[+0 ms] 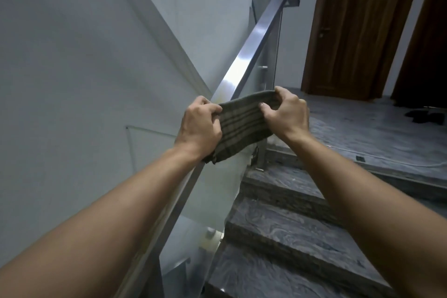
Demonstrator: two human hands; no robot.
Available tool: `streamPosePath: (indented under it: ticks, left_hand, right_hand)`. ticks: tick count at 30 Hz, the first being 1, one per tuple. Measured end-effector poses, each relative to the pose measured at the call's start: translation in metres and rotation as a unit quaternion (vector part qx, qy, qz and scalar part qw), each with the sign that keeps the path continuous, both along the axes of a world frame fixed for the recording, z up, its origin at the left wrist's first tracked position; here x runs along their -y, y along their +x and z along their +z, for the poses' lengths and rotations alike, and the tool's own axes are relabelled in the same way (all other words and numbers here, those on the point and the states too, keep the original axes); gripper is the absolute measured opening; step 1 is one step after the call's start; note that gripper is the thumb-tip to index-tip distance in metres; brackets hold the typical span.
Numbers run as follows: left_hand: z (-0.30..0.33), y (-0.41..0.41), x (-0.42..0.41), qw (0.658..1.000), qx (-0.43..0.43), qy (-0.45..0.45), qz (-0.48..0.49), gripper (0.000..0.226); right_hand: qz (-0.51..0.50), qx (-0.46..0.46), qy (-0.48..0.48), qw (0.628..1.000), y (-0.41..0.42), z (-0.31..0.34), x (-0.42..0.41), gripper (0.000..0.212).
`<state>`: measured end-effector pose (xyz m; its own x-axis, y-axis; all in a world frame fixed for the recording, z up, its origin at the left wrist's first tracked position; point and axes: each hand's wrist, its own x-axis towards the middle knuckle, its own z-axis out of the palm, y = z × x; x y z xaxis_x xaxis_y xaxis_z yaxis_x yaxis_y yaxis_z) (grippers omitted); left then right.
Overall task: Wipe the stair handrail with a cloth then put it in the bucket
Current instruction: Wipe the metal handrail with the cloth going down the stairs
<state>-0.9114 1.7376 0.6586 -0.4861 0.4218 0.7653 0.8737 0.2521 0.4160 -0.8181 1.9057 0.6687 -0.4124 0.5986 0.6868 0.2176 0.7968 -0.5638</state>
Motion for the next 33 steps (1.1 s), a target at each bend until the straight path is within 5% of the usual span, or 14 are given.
streamPosePath:
  ticks: [7,17,28,30,33]
  left_hand:
    - [0.039,-0.033,-0.046,0.998,0.035,-0.041,0.039,0.036]
    - [0.088,-0.075,-0.147,0.988,0.093,-0.028,0.118,0.039]
    - [0.094,-0.09,-0.175,0.925,0.2,-0.103,0.305,0.025]
    - [0.091,-0.084,-0.178,0.906,0.156,-0.164,0.357,0.027]
    - [0.085,-0.074,-0.191,0.947,0.066,-0.126,0.29,0.032]
  right_hand:
    - [0.023,0.05,0.009,0.998,-0.045,0.032,-0.047,0.075]
    - [0.048,0.112,0.052,0.991,-0.131,0.097,-0.15,0.068]
    - [0.142,0.245,0.243,0.928,-0.186,0.12,-0.187,0.059]
    - [0.162,0.247,0.274,0.915,-0.187,0.124,-0.191,0.046]
    - [0.169,0.274,0.351,0.88,-0.185,0.133,-0.201,0.039]
